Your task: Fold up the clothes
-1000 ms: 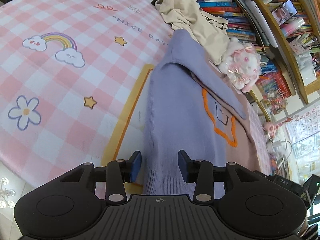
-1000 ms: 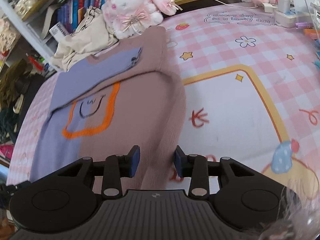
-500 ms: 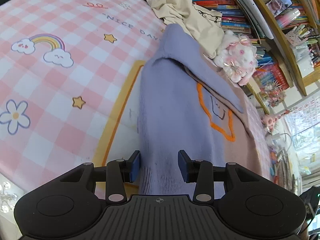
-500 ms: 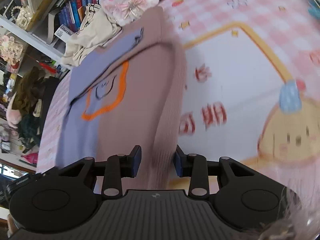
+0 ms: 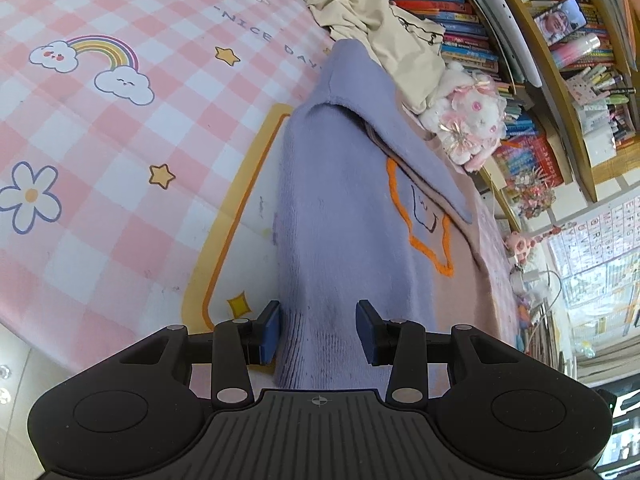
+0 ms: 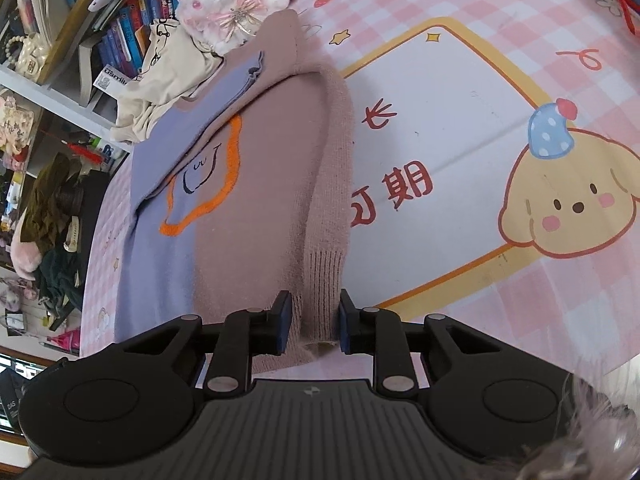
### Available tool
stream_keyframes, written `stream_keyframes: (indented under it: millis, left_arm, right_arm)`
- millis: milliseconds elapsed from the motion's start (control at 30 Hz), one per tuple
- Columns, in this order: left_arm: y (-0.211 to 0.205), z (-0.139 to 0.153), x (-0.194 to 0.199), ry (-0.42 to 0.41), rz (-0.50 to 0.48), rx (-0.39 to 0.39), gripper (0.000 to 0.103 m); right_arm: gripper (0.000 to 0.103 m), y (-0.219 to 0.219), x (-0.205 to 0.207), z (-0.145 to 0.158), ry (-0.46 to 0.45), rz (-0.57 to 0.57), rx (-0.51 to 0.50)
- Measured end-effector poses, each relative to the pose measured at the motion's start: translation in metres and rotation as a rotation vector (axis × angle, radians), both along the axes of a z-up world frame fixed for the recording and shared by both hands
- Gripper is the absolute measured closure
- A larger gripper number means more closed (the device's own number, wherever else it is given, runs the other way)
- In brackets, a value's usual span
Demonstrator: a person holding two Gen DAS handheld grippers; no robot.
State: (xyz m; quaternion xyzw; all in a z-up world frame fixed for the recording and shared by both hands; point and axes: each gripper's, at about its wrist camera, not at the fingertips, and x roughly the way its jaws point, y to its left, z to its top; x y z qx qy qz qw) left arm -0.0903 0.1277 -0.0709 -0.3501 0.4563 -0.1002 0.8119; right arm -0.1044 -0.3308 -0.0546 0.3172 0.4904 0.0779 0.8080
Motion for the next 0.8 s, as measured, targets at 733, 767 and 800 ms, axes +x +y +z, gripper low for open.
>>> stream_keyframes:
  millis: [733,767,800]
  left_arm:
    - [0.0005,-0.0008,-0.0027,0.025,-0.016,0.067,0.099]
    - [0.0003,0.0030,-0.0039,0.014,-0.016,0.080,0.099]
    - [0.0002,0.0069,-0.0050,0.004,-0.016,0.094,0.099]
  right_arm:
    - [0.096,0.0018,-0.0060,-0.0020,0.010,-0.016,-0.025]
    - [0.096,0.0026,-0.0067,-0.0010,0.008,-0.013,-0.027]
    - [0.096,0.0040,-0.0075,0.0004,0.003,-0.007,-0.030]
